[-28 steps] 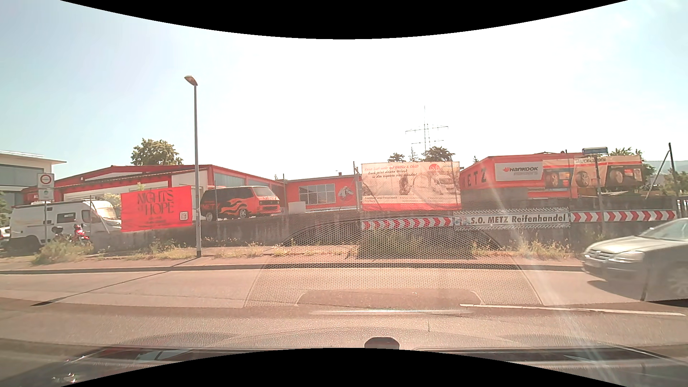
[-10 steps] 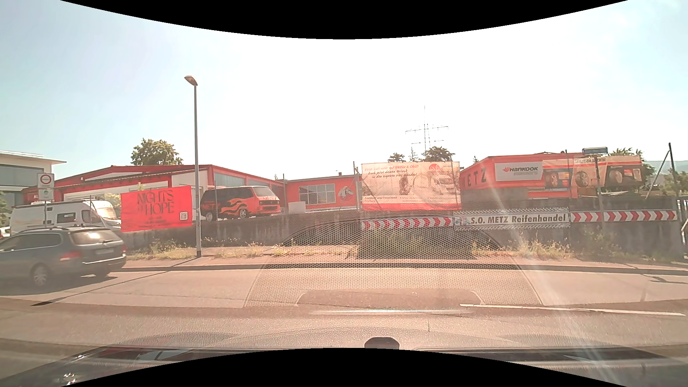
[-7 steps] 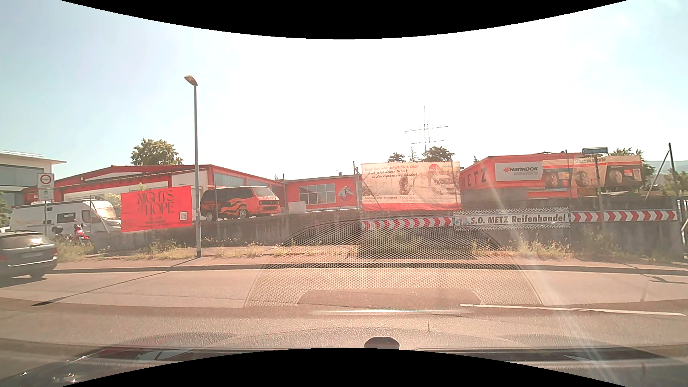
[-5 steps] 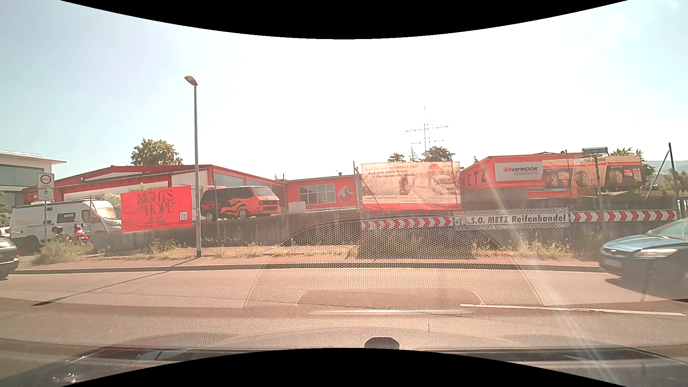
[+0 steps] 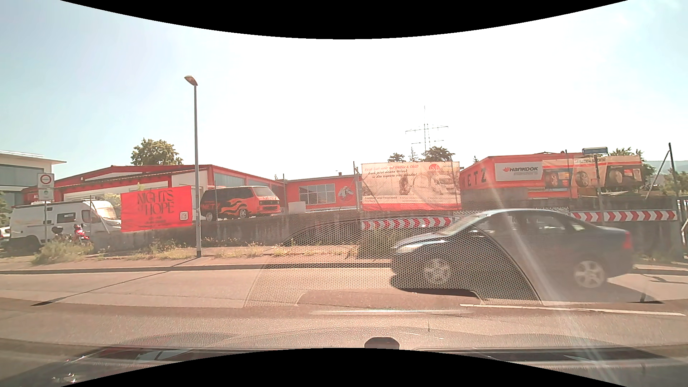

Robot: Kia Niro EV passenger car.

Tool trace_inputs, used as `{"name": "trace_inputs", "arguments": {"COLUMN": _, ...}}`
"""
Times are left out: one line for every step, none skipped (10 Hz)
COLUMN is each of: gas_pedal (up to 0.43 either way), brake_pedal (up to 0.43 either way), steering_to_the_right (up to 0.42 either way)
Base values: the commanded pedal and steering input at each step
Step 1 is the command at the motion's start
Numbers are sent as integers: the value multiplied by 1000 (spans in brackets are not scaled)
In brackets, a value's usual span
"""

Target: Follow the waypoints while adhering to traffic rules and regulations

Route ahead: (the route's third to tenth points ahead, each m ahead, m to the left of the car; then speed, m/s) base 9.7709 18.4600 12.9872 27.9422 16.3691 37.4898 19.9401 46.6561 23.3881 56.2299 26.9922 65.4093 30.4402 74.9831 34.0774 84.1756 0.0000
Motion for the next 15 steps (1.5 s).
{"name": "trace_inputs", "arguments": {"gas_pedal": 0, "brake_pedal": 250, "steering_to_the_right": -500}}
{"name": "trace_inputs", "arguments": {"gas_pedal": 0, "brake_pedal": 250, "steering_to_the_right": -500}}
{"name": "trace_inputs", "arguments": {"gas_pedal": 0, "brake_pedal": 250, "steering_to_the_right": -500}}
{"name": "trace_inputs", "arguments": {"gas_pedal": 0, "brake_pedal": 250, "steering_to_the_right": -500}}
{"name": "trace_inputs", "arguments": {"gas_pedal": 0, "brake_pedal": 256, "steering_to_the_right": -500}}
{"name": "trace_inputs", "arguments": {"gas_pedal": 0, "brake_pedal": 250, "steering_to_the_right": -500}}
{"name": "trace_inputs", "arguments": {"gas_pedal": 0, "brake_pedal": 250, "steering_to_the_right": -500}}
{"name": "trace_inputs", "arguments": {"gas_pedal": 0, "brake_pedal": 250, "steering_to_the_right": -500}}
{"name": "trace_inputs", "arguments": {"gas_pedal": 0, "brake_pedal": 207, "steering_to_the_right": -500}}
{"name": "trace_inputs", "arguments": {"gas_pedal": 0, "brake_pedal": 37, "steering_to_the_right": -500}}
{"name": "trace_inputs", "arguments": {"gas_pedal": 0, "brake_pedal": 0, "steering_to_the_right": -500}}
{"name": "trace_inputs", "arguments": {"gas_pedal": 0, "brake_pedal": 0, "steering_to_the_right": -501}}
{"name": "trace_inputs", "arguments": {"gas_pedal": 20, "brake_pedal": 0, "steering_to_the_right": -502}}
{"name": "trace_inputs", "arguments": {"gas_pedal": 228, "brake_pedal": 0, "steering_to_the_right": -504}}
{"name": "trace_inputs", "arguments": {"gas_pedal": 350, "brake_pedal": 0, "steering_to_the_right": -508}}
